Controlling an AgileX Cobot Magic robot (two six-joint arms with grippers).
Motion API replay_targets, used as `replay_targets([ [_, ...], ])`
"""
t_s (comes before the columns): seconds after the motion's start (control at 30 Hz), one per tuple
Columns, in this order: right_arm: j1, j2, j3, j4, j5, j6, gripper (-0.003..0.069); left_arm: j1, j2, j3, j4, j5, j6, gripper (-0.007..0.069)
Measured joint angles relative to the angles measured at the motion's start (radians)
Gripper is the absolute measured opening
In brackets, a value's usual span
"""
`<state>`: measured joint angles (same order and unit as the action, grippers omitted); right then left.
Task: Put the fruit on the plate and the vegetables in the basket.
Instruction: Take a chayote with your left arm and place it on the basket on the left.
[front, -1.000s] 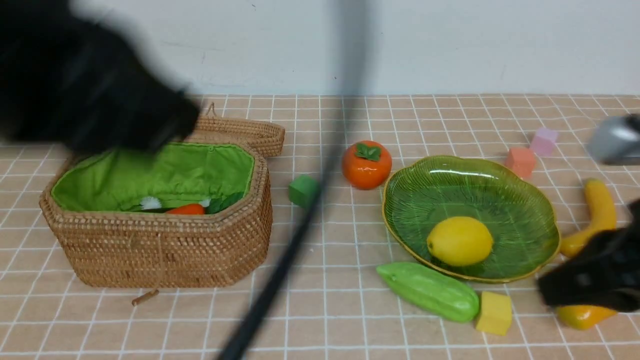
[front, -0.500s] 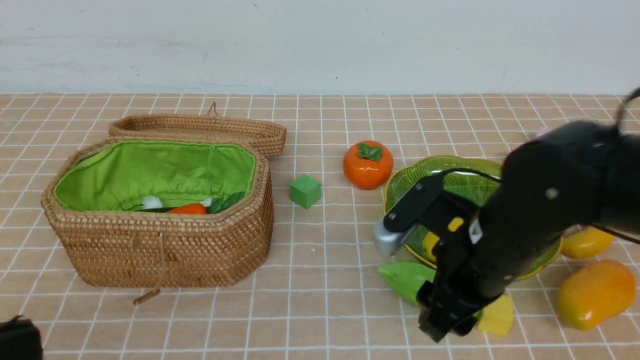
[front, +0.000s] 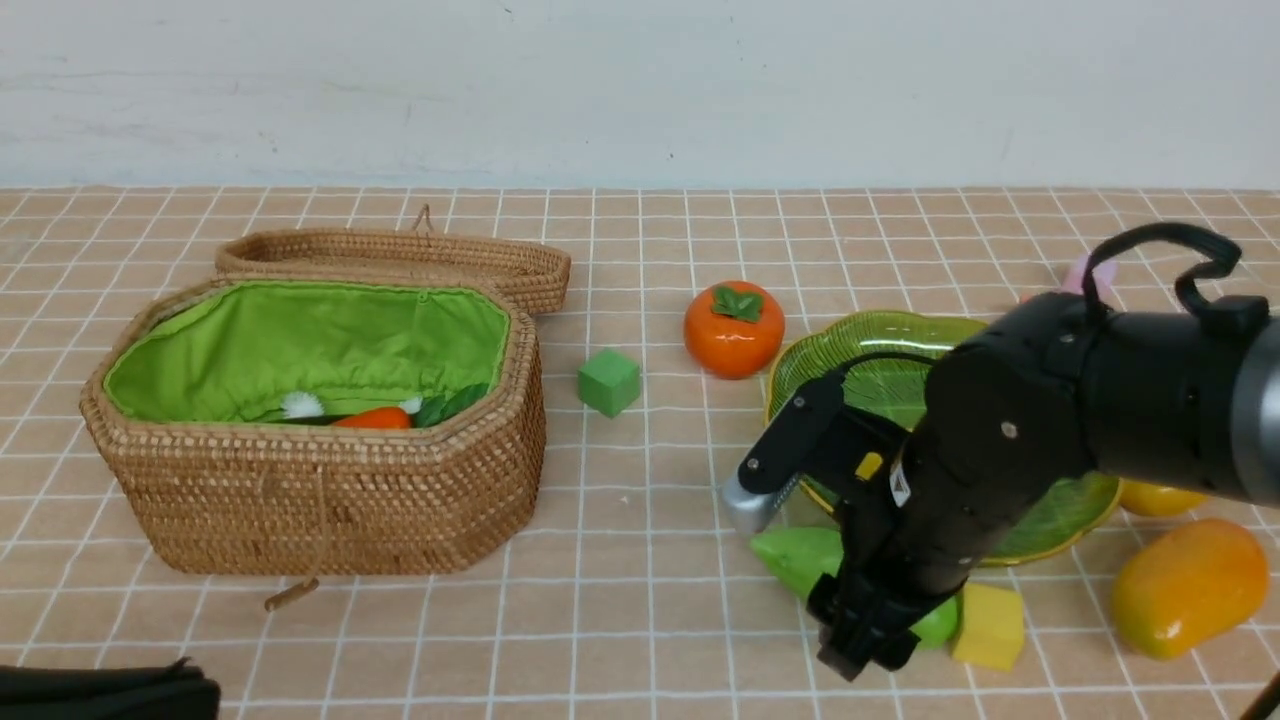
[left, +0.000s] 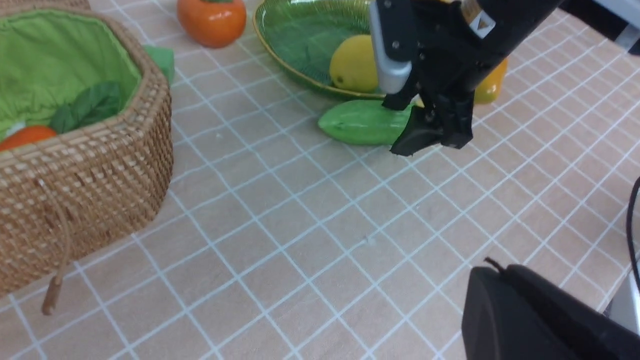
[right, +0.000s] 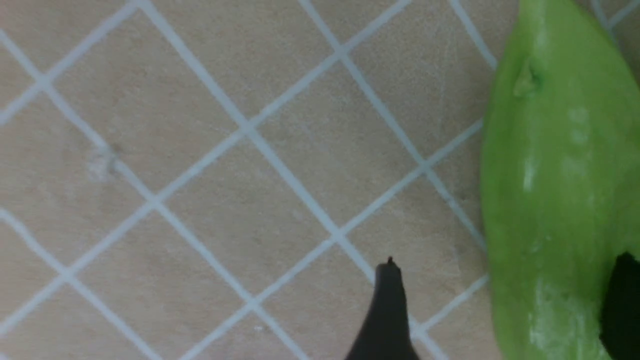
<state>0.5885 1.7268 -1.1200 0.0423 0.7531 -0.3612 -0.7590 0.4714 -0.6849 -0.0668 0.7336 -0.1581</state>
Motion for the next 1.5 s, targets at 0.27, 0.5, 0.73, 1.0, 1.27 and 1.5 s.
replay_targets([
  [0.27,0.06,-0.038,-0.066,0.086,0.136,0.001,0.0531,0.0,0.001,0.002,0.005,-0.002,0.04,-0.0013],
  [0.5,0.061,-0.046,-0.091,-0.006,0.131,0.006,0.0531,0.0,0.001,0.002,0.005,-0.004,0.045,-0.0013],
  [0.73,0.061,0.109,-0.092,-0.09,0.029,0.006,0.0528,0.0,0.001,0.002,0.005,0.001,0.045,-0.0013],
  [1.0,0.059,0.153,-0.11,-0.079,0.067,0.006,0.0442,0.0,0.001,0.003,0.029,0.042,0.039,-0.0013],
  [1.27,0.059,0.011,-0.417,0.138,0.128,-0.016,0.0442,0.0,0.001,0.003,0.276,0.107,-0.205,-0.0013],
  [1.5,0.094,0.156,-0.814,0.621,0.046,-0.375,0.0442,0.0,0.001,0.003,0.436,0.145,-0.434,-0.0013],
])
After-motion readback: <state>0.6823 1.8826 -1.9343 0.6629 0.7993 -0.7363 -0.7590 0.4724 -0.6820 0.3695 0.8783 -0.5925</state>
